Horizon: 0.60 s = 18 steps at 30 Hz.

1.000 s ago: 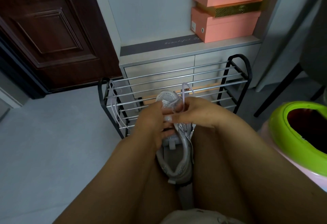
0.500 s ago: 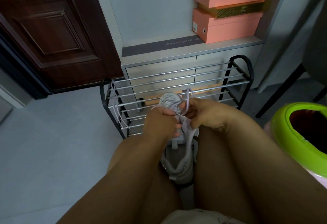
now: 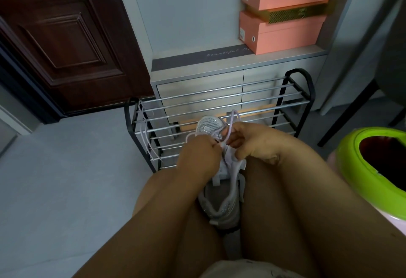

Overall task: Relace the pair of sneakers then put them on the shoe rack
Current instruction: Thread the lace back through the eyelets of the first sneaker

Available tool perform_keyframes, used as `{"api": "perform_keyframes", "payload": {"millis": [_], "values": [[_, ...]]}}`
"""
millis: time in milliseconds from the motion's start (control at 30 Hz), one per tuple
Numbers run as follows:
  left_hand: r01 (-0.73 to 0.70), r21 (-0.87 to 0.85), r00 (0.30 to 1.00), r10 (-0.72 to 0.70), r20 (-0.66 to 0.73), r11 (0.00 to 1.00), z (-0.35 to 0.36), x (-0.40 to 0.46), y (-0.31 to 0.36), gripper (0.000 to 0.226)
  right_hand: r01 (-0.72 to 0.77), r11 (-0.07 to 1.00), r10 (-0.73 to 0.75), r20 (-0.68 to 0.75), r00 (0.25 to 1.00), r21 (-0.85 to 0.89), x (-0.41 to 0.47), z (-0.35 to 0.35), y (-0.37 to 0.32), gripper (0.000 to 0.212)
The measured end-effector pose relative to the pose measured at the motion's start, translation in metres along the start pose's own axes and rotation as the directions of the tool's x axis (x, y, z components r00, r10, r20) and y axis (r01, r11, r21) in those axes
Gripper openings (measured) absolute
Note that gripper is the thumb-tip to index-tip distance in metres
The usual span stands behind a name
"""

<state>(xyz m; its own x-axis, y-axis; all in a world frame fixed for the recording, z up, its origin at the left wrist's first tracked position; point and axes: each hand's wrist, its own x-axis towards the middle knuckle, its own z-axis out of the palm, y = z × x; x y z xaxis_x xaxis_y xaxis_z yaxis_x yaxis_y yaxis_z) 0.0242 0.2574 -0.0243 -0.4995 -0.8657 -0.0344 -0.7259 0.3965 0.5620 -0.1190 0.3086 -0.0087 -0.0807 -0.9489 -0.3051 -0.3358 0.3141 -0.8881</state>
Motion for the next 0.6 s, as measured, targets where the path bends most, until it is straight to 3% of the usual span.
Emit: {"api": "perform_keyframes", "payload": {"millis": [133,233,300,433,533,567,600], "values": [[-0.014,0.11,1.0,0.013,0.005,0.994,0.003,-0.001,0.0,0.01,0.0,1.0,0.0,-0.004,1.0,-0.003,0.0,0.0,0.001,0.049],[-0.021,0.247,0.996,-0.002,0.093,0.969,-0.004,-0.003,0.003,0.018,0.0,1.0,0.0,0.0,1.0,0.026,0.0,-0.001,0.001,0.048],[-0.041,0.236,0.994,0.015,0.111,0.971,-0.014,-0.005,0.007,0.02,-0.007,0.999,0.007,0.009,1.0,0.047,0.001,-0.002,0.002,0.052],[0.024,-0.128,0.985,-0.002,0.173,0.991,-0.057,-0.021,0.019,0.022,-0.03,0.994,0.03,0.003,1.0,0.102,0.003,-0.003,0.003,0.053],[0.152,-0.567,0.963,0.008,0.269,0.81,-0.097,-0.038,0.022,0.026,-0.036,0.99,0.036,-0.001,0.999,0.138,0.003,-0.002,0.003,0.053],[0.153,-0.612,0.962,0.024,0.271,0.776,-0.107,-0.042,0.021,0.027,-0.037,0.988,0.038,0.0,0.999,0.148,0.003,-0.001,0.003,0.054],[0.137,-0.564,0.965,0.02,0.263,0.814,-0.113,-0.042,0.018,0.027,-0.039,0.986,0.04,0.002,0.999,0.159,0.003,-0.001,0.003,0.056]]}}
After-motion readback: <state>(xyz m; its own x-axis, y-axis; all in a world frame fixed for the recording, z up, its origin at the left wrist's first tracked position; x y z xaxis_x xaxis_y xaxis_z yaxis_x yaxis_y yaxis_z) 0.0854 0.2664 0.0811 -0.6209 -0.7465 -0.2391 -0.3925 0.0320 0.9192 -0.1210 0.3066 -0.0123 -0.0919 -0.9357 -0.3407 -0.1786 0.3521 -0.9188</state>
